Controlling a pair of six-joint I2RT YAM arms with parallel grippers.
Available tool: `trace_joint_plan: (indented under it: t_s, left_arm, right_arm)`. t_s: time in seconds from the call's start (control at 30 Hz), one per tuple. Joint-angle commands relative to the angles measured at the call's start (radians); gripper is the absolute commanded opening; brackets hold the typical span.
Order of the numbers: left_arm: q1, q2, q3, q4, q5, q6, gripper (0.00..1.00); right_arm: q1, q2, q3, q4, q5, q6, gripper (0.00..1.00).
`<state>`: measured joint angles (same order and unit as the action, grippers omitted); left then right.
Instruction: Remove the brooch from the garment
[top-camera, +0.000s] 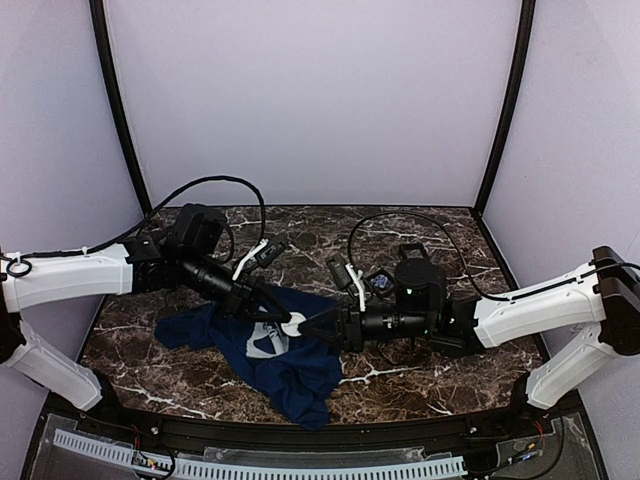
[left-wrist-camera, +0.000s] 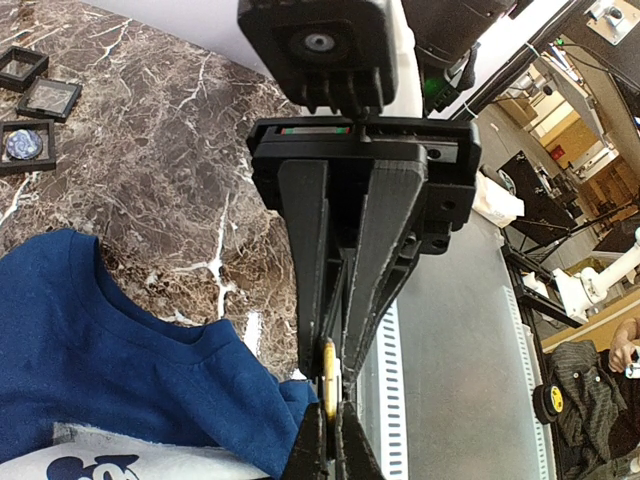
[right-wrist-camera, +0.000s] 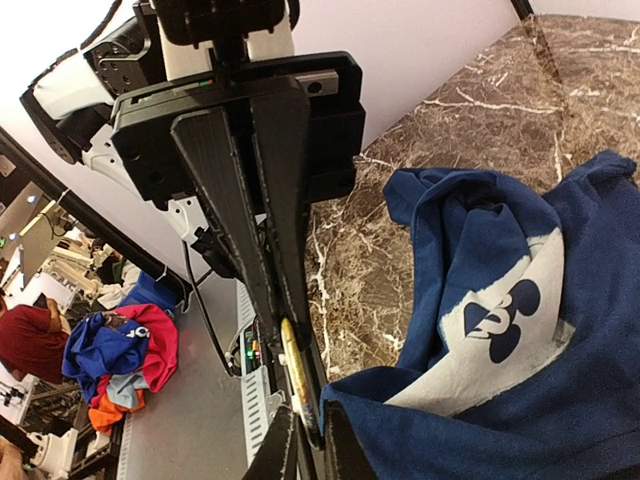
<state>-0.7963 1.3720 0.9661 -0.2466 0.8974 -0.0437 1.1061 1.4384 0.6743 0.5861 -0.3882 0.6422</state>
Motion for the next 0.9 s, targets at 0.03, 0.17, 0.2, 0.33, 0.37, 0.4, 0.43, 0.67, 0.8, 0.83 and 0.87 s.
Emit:
trace_joint_plan:
  t_s: [0.03,0.17,0.2,0.33,0.37,0.4,0.43,0.67,0.8,0.83,0.87]
  left_arm:
    - [0.0,-0.03,0.003,-0.008,-0.004,0.008,0.01]
    - [0.0,-0.033,0.003,-0.009,-0.025,0.006,0.01]
    - [0.0,-0.035,0.005,-0.012,-0.045,0.006,0.03]
    - [0.008,-0.048,0.015,-0.037,-0.134,0.012,0.33]
    - [0.015,-0.052,0.016,-0.045,-0.157,0.012,0.39]
    - [0.018,-0.064,0.016,-0.05,-0.207,0.013,0.49]
    - [0.028,-0.071,0.016,-0.058,-0.228,0.015,0.53]
    - [0.078,-0.174,0.009,-0.09,-0.52,-0.041,0.87]
    - [0.149,-0.249,-0.048,-0.083,-0.736,-0.161,0.97]
    - [0.189,-0.282,-0.068,-0.071,-0.766,-0.208,0.98]
    - [0.214,-0.299,-0.116,-0.032,-0.77,-0.231,0.99]
  right_arm:
    - [0.008,-0.007,0.004,0.03,0.011,-0.008,0.02]
    - [0.007,-0.019,0.001,0.009,0.036,-0.012,0.0]
    - [0.007,-0.028,-0.001,-0.006,0.053,-0.012,0.0]
    - [0.007,-0.096,0.019,-0.16,0.19,-0.04,0.0]
    - [0.005,-0.109,0.037,-0.241,0.247,-0.056,0.0]
    - [0.002,-0.125,0.06,-0.325,0.302,-0.071,0.0]
    - [-0.003,-0.142,0.081,-0.407,0.361,-0.083,0.0]
    - [-0.131,-0.131,0.254,-0.944,0.664,-0.154,0.0]
    - [-0.249,-0.063,0.336,-1.118,0.747,-0.215,0.0]
    - [-0.282,-0.044,0.356,-1.135,0.757,-0.236,0.0]
    - [-0.314,-0.019,0.375,-1.146,0.759,-0.259,0.0]
